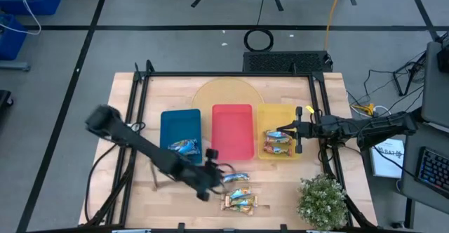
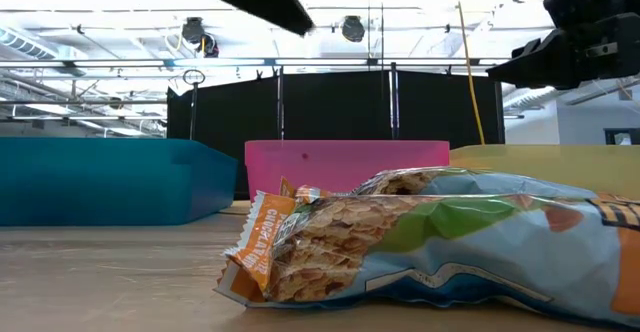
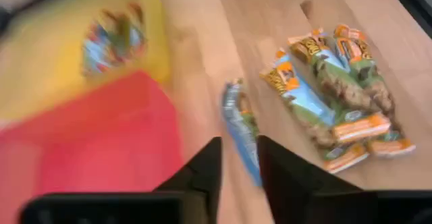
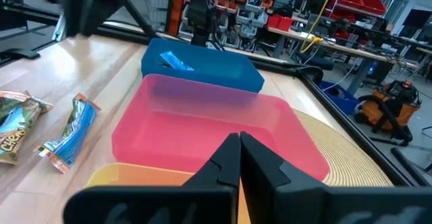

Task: Pick and place Granola Bars by type
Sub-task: Put the top yellow granola bar into the red bin

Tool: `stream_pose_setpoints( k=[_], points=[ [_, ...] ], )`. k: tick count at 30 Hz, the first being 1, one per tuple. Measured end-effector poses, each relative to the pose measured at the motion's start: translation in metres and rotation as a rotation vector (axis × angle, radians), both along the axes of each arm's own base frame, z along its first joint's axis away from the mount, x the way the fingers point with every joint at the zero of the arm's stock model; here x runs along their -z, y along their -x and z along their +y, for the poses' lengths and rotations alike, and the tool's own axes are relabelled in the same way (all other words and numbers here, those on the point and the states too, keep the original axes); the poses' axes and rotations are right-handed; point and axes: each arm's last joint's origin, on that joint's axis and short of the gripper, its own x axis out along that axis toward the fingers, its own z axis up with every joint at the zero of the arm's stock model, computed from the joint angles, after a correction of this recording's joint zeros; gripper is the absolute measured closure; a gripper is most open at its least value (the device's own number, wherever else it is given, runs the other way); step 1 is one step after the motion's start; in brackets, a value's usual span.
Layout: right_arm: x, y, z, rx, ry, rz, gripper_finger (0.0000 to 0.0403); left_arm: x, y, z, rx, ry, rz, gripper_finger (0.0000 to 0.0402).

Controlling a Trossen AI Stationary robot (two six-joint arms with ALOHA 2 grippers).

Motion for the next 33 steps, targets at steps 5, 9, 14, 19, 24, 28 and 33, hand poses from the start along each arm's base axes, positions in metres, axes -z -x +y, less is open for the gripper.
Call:
stream_pose_setpoints(
  k=[5, 9, 14, 19, 24, 28, 33],
  points=[
    [-0.001, 0.0, 0.0, -0.001, 0.006, -0.005, 0.0402, 0.009, -0.042, -0.015, -0.094, 0.113, 0.134, 0.021],
    [-0.001, 0.0, 0.0, -0.003, 0.015, -0.008, 0.0402, 0.031, -0.057, -0.02, -0.04, 0.134, 0.27, 0.0156],
    [-0.001, 0.0, 0.0, -0.008, 0.049, -0.005, 0.0402, 0.054, -0.064, -0.017, -0.056, 0.11, 0.319, 0.0122],
    [-0.004, 0.0, 0.0, -0.012, 0.088, -0.038, 0.0402, 0.071, -0.068, -0.007, -0.119, 0.079, 0.34, 0.0111],
    [-0.007, -0.001, 0.0, -0.011, 0.09, -0.066, 0.0403, 0.086, -0.075, 0.005, -0.156, 0.07, 0.365, 0.012],
    [-0.007, -0.001, 0.0, -0.011, 0.09, -0.066, 0.0403, 0.094, -0.08, 0.011, -0.159, 0.097, 0.386, 0.0138],
    [-0.007, -0.001, 0.0, -0.012, 0.09, -0.066, 0.0403, 0.096, -0.081, 0.011, -0.125, 0.1, 0.395, 0.0191]
  ],
)
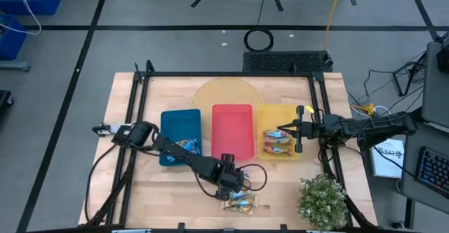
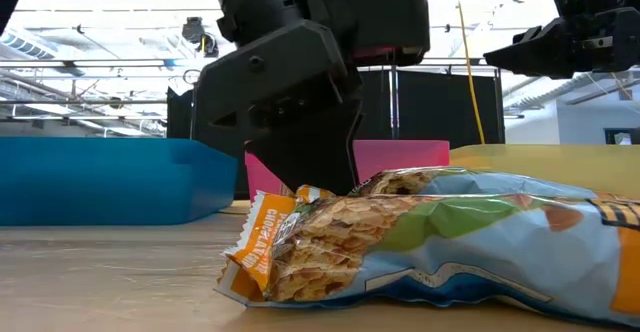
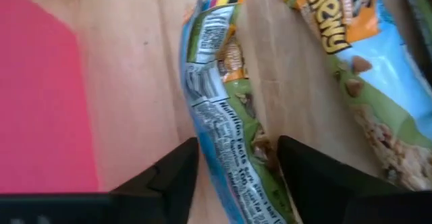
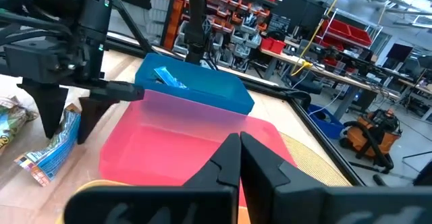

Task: Pick and place Granola Bars by type
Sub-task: Put the top yellow granola bar into the red bin

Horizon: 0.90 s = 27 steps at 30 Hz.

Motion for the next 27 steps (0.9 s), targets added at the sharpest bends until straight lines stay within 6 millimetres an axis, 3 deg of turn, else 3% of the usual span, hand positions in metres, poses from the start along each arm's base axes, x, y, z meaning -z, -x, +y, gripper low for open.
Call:
stream_pose_setpoints(
  k=[9, 15, 17, 22, 24, 27],
  points=[
    [0.0, 0.0, 0.0, 0.001, 0.0, -0.001, 0.0403, -0.022, 0.003, -0.007, 0.118, -0.052, -0.074, 0.0365],
    [0.0, 0.0, 0.0, 0.001, 0.0, 0.0, 0.0403, -0.059, 0.011, -0.001, 0.129, -0.128, -0.151, 0.0367],
    [0.0, 0.0, 0.0, 0.002, 0.0, -0.001, 0.0403, -0.078, 0.016, 0.005, 0.115, -0.189, -0.183, 0.0351],
    [0.0, 0.0, 0.0, 0.002, 0.003, -0.001, 0.0403, -0.125, 0.025, 0.036, 0.02, -0.301, -0.269, 0.0332],
    [0.0, 0.0, 0.0, 0.002, 0.003, -0.001, 0.0403, -0.131, 0.023, 0.056, -0.027, -0.302, -0.268, 0.0345],
    [0.0, 0.0, 0.0, 0.001, 0.003, -0.004, 0.0403, -0.116, 0.019, 0.091, -0.068, -0.258, -0.195, 0.0378]
  ],
)
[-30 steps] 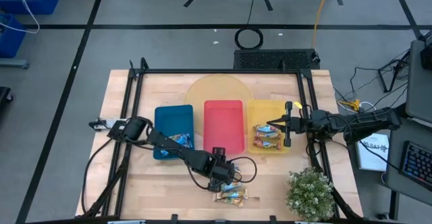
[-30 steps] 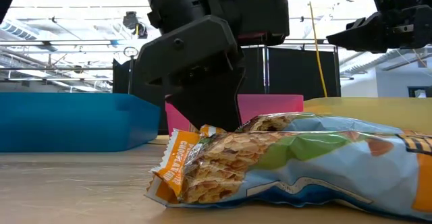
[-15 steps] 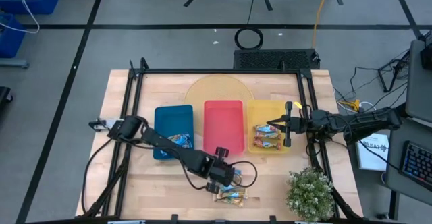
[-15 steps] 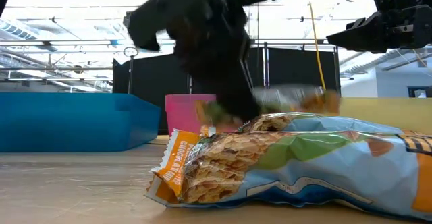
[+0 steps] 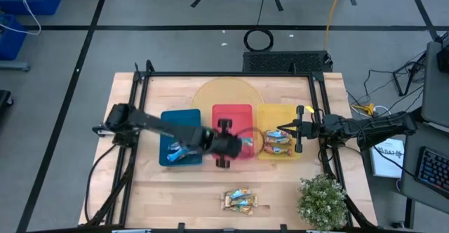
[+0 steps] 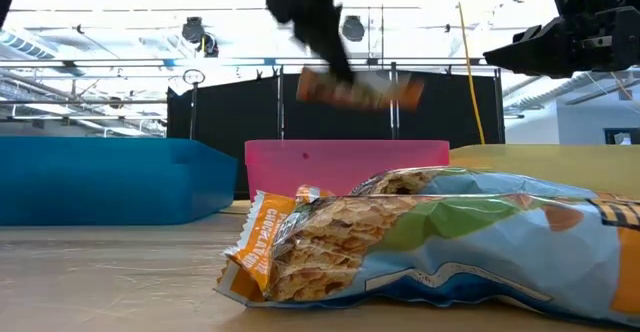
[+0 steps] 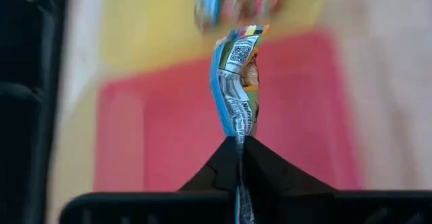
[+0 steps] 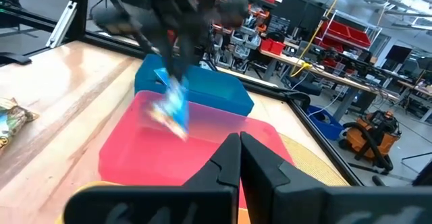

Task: Pick and place Granola Bars by type
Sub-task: Put the top yellow granola bar into the red bin

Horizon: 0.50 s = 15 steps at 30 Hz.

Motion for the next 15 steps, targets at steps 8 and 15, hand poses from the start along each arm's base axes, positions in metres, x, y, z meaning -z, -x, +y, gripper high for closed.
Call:
stream_pose_setpoints(
  k=[8, 15],
  points=[
    [0.001, 0.0, 0.0, -0.001, 0.005, 0.006, 0.0403, 0.078, 0.011, 0.06, -0.051, 0.197, 0.04, 0.0384],
    [0.001, 0.0, 0.0, -0.003, 0.037, 0.009, 0.0403, 0.081, 0.01, 0.063, -0.045, 0.265, 0.007, 0.0381]
  ],
)
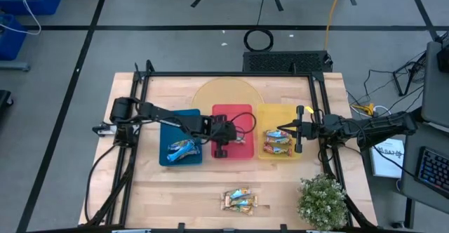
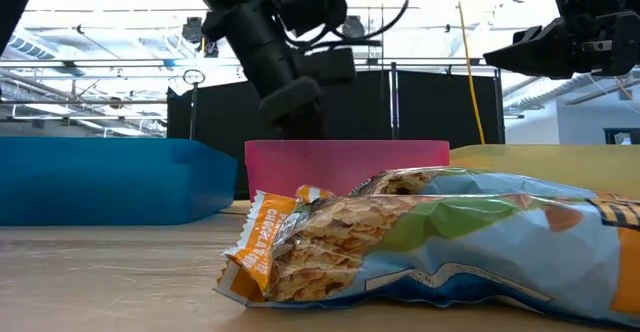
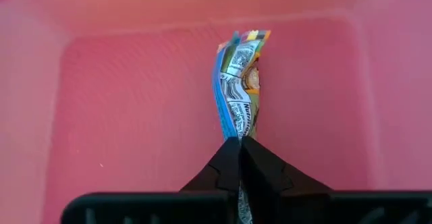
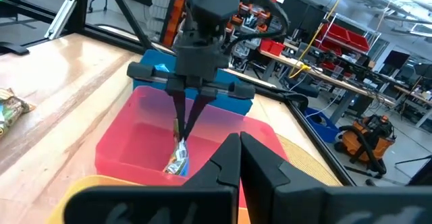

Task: Pick and place Granola Bars by type
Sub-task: Put the top yellow granola bar into the red bin

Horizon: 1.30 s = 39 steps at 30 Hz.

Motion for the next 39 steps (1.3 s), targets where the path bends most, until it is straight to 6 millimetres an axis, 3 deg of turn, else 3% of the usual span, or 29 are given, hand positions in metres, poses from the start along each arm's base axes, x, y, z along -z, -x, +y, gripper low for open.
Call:
stream_pose_setpoints(
  k=[7, 10, 13, 18, 22, 25, 29, 33, 39],
  points=[
    [0.0, 0.0, 0.0, 0.001, -0.008, -0.001, 0.0403, -0.027, -0.01, -0.014, 0.006, 0.0, -0.011, 0.0289],
    [0.0, 0.0, 0.0, 0.0, -0.01, -0.001, 0.0403, -0.048, -0.01, -0.024, 0.035, -0.018, 0.03, 0.0252],
    [0.0, 0.0, 0.0, 0.001, -0.011, -0.001, 0.0403, -0.077, 0.003, -0.042, 0.051, -0.054, -0.025, 0.0242],
    [0.001, 0.0, 0.0, -0.001, -0.01, 0.006, 0.0403, -0.144, 0.053, -0.079, 0.175, -0.141, -0.349, 0.0293],
    [0.001, 0.0, 0.0, -0.001, -0.01, 0.008, 0.0403, -0.16, 0.117, -0.073, 0.199, -0.153, -0.499, 0.0369],
    [0.001, 0.0, 0.0, -0.001, -0.01, 0.007, 0.0403, -0.15, 0.163, -0.054, 0.095, -0.092, -0.632, 0.0392],
    [-0.001, 0.0, 0.0, -0.001, -0.012, -0.009, 0.0403, -0.12, 0.201, -0.037, -0.018, 0.013, -0.816, 0.0395],
    [-0.002, 0.0, 0.0, -0.001, -0.013, -0.023, 0.0403, -0.088, 0.23, -0.035, 0.011, 0.036, -0.903, 0.0395],
    [-0.003, 0.0, 0.0, 0.0, -0.014, -0.03, 0.0403, -0.045, 0.25, -0.031, 0.033, 0.029, -0.999, 0.0396]
  ],
)
